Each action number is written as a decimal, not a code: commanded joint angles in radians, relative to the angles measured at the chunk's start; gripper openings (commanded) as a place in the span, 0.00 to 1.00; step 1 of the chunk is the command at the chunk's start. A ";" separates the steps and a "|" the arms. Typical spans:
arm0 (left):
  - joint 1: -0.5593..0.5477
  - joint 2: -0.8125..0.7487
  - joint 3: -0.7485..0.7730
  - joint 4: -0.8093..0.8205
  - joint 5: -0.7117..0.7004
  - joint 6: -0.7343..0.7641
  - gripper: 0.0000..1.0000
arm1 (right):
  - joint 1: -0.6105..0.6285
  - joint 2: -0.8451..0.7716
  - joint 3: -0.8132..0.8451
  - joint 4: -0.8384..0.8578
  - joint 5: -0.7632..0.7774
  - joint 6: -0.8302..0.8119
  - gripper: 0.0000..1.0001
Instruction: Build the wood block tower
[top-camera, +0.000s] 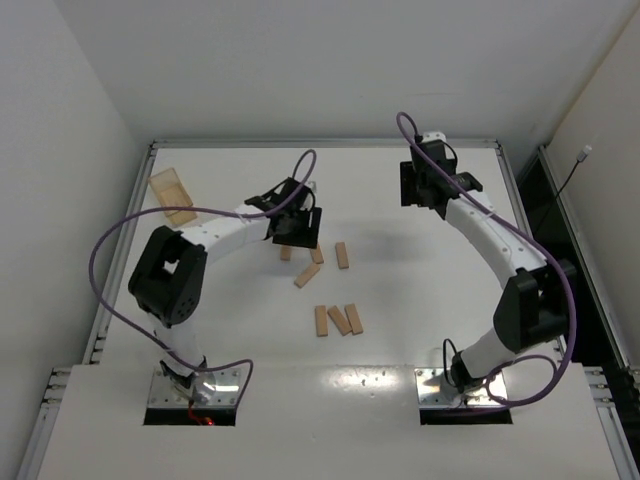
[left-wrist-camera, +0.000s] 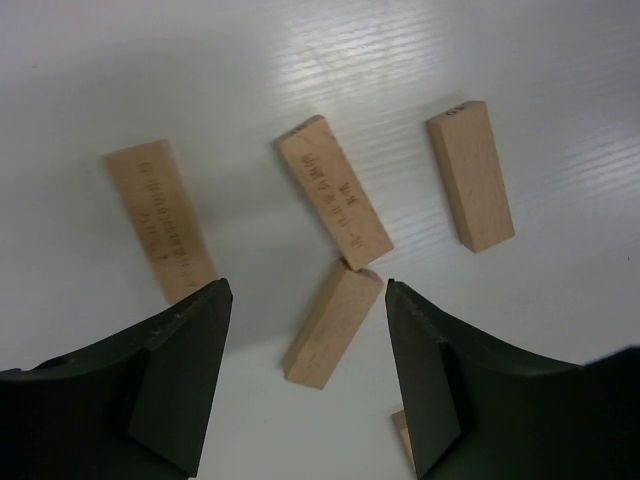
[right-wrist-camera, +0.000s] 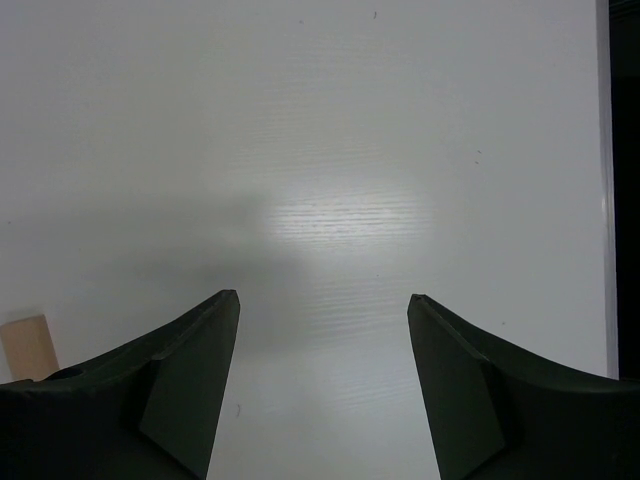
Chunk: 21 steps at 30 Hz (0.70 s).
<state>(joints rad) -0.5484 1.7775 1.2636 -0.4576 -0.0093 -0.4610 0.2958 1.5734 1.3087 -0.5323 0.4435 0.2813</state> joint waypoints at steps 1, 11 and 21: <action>-0.063 0.064 0.072 -0.035 -0.096 -0.067 0.59 | -0.015 -0.039 -0.011 0.022 -0.049 -0.011 0.65; -0.088 0.221 0.204 -0.079 -0.147 -0.100 0.53 | -0.044 -0.049 -0.042 0.040 -0.115 -0.002 0.63; -0.099 0.329 0.249 -0.089 -0.149 -0.100 0.45 | -0.053 -0.040 -0.062 0.049 -0.216 0.007 0.60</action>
<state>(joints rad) -0.6407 2.0754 1.4780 -0.5430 -0.1532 -0.5476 0.2489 1.5612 1.2579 -0.5186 0.2897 0.2794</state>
